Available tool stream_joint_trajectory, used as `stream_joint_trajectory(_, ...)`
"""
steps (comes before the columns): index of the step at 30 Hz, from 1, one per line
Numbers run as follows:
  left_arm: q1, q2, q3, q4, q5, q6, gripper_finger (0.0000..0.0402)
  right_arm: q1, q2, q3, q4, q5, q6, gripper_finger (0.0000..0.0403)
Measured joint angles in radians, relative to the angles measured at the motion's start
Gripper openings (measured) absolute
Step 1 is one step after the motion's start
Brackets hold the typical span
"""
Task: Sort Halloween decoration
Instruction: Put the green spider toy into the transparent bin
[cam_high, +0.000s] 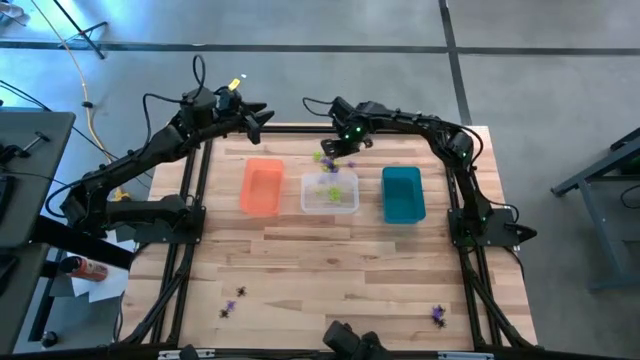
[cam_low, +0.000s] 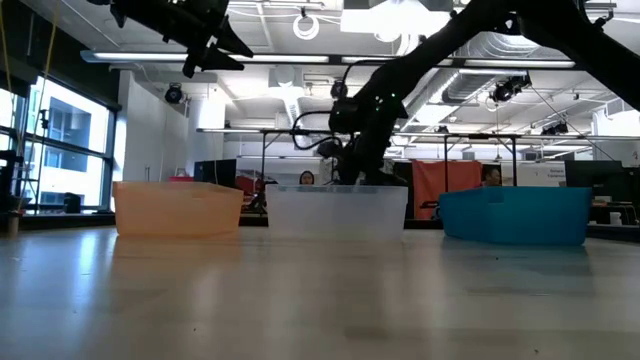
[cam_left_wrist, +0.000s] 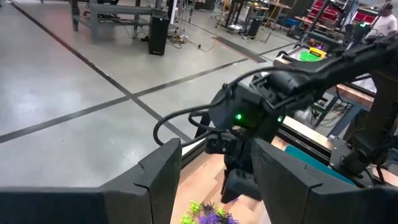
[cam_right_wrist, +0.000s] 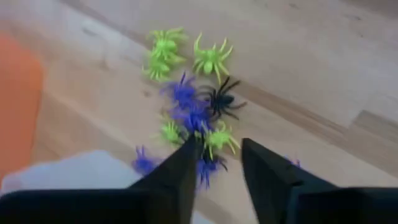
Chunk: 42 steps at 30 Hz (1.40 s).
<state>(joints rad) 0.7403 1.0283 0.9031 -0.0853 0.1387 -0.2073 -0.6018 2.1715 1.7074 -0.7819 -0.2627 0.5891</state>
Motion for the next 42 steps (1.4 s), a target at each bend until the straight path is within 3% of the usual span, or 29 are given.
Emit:
stream_joint_trajectory(5,0.000,0.000,0.000,0.000,0.000,0.000,0.0181,0.004,0.000,-0.035,0.074,0.034,0.148,0.0189)
stream_joint_trajectory(10,-0.001,0.000,0.000,0.000,0.006,0.000,0.0181,0.014,0.000,-0.054,0.066,0.051,0.180,0.0190)
stream_joint_trajectory(20,-0.001,0.000,0.000,0.000,0.009,-0.001,0.0181,0.037,0.035,-0.054,0.097,0.063,0.231,0.0155)
stream_joint_trajectory(27,-0.002,0.000,0.000,0.000,0.009,-0.001,0.0181,0.037,0.039,-0.054,0.093,0.136,0.229,0.0128)
stream_joint_trajectory(42,-0.001,0.000,0.000,-0.001,0.009,0.000,0.0181,0.003,0.013,-0.053,0.081,0.122,0.115,0.0026)
